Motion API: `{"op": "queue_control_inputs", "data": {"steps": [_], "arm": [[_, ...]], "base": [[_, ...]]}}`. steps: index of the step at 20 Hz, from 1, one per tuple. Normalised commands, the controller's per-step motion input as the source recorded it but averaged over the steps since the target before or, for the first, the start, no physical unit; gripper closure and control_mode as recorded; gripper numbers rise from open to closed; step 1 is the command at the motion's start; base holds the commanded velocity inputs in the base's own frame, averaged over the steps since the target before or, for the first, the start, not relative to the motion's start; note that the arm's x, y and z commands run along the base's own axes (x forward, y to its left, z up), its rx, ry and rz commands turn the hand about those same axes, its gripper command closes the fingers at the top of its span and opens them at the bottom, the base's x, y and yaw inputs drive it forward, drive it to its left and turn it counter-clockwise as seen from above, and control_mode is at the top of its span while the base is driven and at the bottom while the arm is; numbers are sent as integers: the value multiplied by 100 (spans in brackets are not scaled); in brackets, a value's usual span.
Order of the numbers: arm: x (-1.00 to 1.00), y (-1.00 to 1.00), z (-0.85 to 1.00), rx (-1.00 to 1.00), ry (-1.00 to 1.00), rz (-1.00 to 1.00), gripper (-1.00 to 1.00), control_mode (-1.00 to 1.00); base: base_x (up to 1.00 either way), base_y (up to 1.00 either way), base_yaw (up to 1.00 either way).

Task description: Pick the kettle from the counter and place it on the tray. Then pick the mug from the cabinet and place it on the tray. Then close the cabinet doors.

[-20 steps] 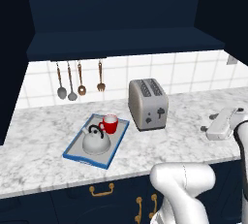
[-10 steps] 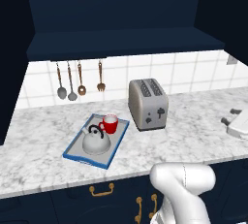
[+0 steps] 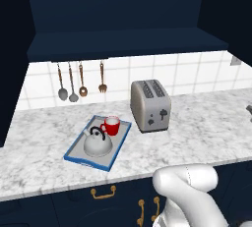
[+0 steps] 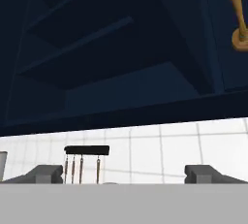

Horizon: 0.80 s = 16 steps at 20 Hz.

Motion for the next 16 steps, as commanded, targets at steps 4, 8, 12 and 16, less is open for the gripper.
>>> {"op": "queue_control_inputs", "data": {"steps": [4, 8, 12, 16], "arm": [[0, -56, 3, 13, -28, 0, -100, -100], [0, -51, 18, 10, -32, 0, -100, -100], [0, -45, 44, 2, -27, 0, -100, -100], [-5, -29, 63, 0, -28, 1, -100, -100]], "base": [[0, 0, 0], [0, 0, 0], [0, 0, 0], [0, 0, 0]]}}
